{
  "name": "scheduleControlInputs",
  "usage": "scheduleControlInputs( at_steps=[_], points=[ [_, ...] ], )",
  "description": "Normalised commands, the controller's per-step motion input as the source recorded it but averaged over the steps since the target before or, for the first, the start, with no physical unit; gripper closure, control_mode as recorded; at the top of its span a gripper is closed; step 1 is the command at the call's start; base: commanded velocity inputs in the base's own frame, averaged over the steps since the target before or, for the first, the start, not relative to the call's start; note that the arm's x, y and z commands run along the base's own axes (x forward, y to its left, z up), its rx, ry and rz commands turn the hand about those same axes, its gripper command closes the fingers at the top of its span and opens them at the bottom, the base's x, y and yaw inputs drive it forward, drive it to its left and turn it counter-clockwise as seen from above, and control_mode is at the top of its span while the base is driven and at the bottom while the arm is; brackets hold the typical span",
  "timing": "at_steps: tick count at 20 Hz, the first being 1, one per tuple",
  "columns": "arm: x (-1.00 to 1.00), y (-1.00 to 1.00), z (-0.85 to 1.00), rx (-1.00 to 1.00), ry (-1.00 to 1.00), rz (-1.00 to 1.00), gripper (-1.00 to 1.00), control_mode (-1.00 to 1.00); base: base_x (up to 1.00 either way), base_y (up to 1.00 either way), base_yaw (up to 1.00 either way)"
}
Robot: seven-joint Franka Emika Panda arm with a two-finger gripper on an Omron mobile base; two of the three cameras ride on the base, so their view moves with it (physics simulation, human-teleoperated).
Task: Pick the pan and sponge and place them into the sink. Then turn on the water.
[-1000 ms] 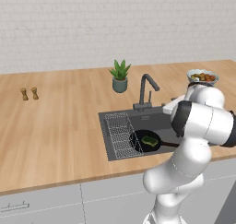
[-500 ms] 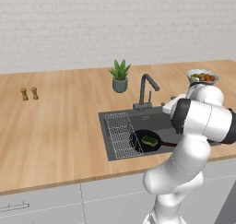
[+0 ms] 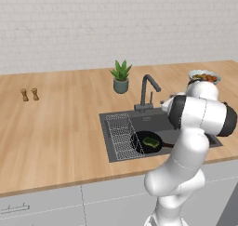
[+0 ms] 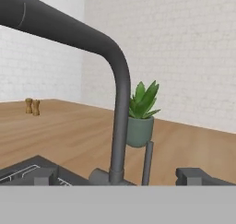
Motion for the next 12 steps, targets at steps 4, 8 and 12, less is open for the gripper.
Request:
scheduleControlInputs(
  at_steps=[4, 8, 12],
  points=[
    [0.25, 0.03, -0.03, 0.0, 0.0, 0.0, -1.0, -1.0, 0.0, 0.0, 0.0],
    [0.31, 0.13, -0.09, 0.0, 0.0, 0.0, -1.0, -1.0, 0.0, 0.0, 0.0],
    [0.29, 0.11, -0.13, 0.0, 0.0, 0.0, -1.0, -1.0, 0.0, 0.0, 0.0]
  ],
)
